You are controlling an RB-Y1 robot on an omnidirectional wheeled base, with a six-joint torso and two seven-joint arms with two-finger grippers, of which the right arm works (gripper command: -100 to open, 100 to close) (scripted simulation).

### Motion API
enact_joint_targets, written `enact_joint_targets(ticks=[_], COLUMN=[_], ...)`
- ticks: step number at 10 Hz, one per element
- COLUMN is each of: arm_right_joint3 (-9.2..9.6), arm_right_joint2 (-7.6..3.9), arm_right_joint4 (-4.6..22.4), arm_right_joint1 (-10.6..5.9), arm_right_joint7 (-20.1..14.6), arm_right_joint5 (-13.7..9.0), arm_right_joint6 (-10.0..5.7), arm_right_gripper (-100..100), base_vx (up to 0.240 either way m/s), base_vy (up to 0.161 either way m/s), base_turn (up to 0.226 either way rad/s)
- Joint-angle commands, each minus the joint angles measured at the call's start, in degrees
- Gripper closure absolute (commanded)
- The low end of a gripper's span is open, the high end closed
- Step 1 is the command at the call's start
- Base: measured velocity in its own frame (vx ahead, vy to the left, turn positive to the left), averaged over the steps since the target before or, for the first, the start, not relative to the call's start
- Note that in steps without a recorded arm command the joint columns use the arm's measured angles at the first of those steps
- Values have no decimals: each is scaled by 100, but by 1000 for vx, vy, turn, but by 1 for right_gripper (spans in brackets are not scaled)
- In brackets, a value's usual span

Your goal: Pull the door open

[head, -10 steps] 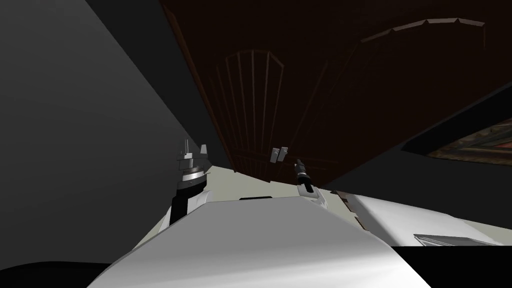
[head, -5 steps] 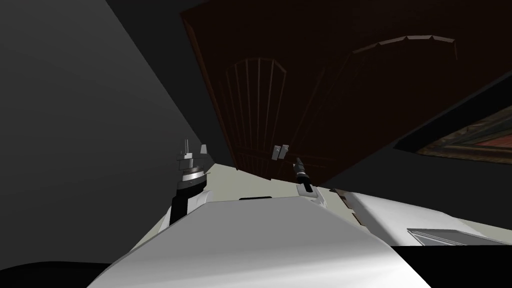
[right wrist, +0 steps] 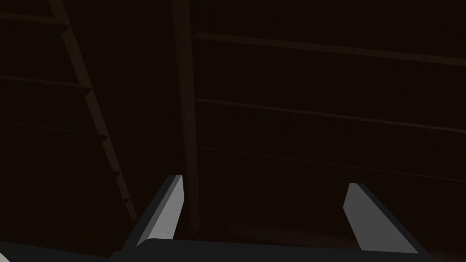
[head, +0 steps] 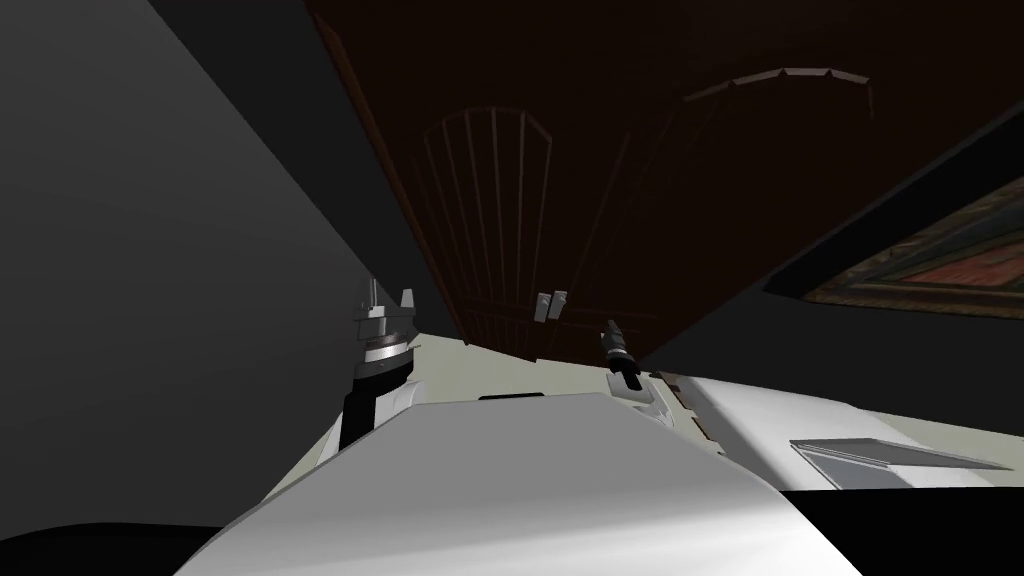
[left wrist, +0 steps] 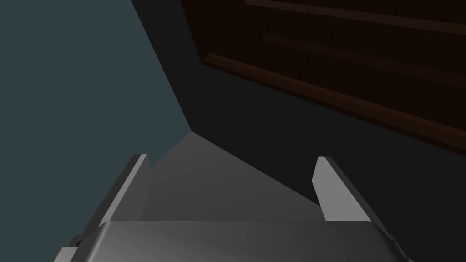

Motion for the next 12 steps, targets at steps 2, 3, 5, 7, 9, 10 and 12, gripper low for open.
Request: enact_joint_targets(ticks=[2, 3, 5, 7, 9, 10, 12], arm_right_joint3=[18, 84, 300, 437, 395, 395, 395], arm_right_joint2=[42, 86, 222, 307, 271, 271, 271], arm_right_joint4=[29, 21, -12, -37, -90, -90, -90], arm_right_joint1=[-91, -153, -321, -416, -338, -338, -338], arm_right_joint7=[31, 36, 41, 42, 27, 27, 27], arm_right_joint5=[-1, 5, 29, 45, 36, 36, 36], arm_right_joint6=[-8, -17, -53, -78, -37, -37, -37], arm_right_gripper=[-100, -100, -100, -100, 100, 100, 100], base_vx=[190, 202, 234, 189, 35, -30, -20], base_vy=[-57, -9, 61, 149, 36, -26, -15], base_turn=[47, 96, 179, 139, 0, 15, 24])
